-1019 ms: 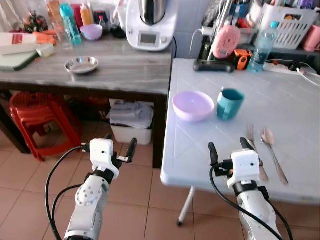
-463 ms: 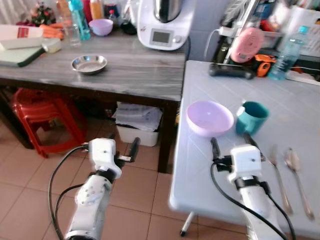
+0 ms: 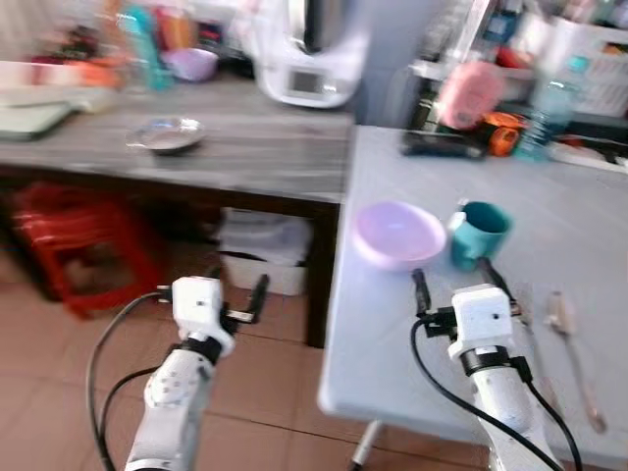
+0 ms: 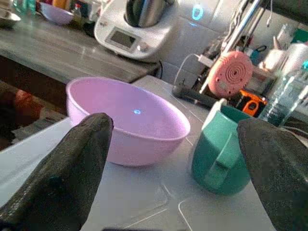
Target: Setting the table
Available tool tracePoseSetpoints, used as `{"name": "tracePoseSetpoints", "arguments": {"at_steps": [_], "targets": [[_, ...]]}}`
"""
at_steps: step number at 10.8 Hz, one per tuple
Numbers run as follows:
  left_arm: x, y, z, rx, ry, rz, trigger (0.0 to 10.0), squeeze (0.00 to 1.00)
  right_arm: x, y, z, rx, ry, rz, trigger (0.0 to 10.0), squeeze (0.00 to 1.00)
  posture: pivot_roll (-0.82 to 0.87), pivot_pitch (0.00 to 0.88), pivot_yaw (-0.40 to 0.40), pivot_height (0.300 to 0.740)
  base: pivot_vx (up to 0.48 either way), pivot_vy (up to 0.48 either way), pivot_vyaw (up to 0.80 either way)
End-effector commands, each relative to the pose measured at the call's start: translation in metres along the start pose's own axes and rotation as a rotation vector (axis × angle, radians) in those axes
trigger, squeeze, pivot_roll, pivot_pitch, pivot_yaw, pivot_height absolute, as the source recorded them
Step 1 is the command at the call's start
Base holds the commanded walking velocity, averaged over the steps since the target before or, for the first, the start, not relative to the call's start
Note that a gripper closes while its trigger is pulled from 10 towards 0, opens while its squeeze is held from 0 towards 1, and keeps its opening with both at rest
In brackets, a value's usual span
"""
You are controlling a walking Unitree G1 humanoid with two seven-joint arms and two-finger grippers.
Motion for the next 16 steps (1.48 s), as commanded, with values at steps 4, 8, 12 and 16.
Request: {"name": "tracePoseSetpoints", "arguments": {"at_steps": [4, 8, 12, 16], "targets": [[-0.016, 0.008, 0.002, 0.03, -0.212, 0.047, 10.0, 0.0, -0.011, 0.006, 0.019, -0.034, 0.075, -0.03, 10.0, 0.0, -0.04, 0.0, -0.034, 0.74, 0.0, 0.0, 0.0], [-0.025, -0.002, -0.011, 0.107, -0.35, 0.066, 10.0, 0.0, -0.001, 0.013, 0.044, -0.065, 0.413, -0.091, 10.0, 1.0, -0.05, 0.026, -0.046, 0.74, 0.0, 0.0, 0.0], [-0.029, -0.005, -0.012, 0.111, -0.352, 0.049, 10.0, 0.0, -0.01, 0.007, 0.064, -0.02, 0.535, -0.181, 10.0, 0.0, -0.03, 0.032, -0.063, 0.74, 0.0, 0.0, 0.0], [-0.03, -0.005, -0.018, 0.102, -0.395, 0.065, 10.0, 0.0, -0.01, -0.002, 0.092, 0.039, 0.672, -0.29, 10.0, 0.0, -0.04, 0.036, -0.065, 0.74, 0.0, 0.0, 0.0]]}}
Point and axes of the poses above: a point about 5 cm out from each wrist's last joint towards the gripper, its own z axis pointing out of the wrist towards the gripper, its own y axis along the axis of the wrist's last joint, x = y × z, the point moved 1 cm from there along z, pointing out of the wrist towards the gripper, and after that the axes turned 14 degrees about -z, right-handed, at the moved point
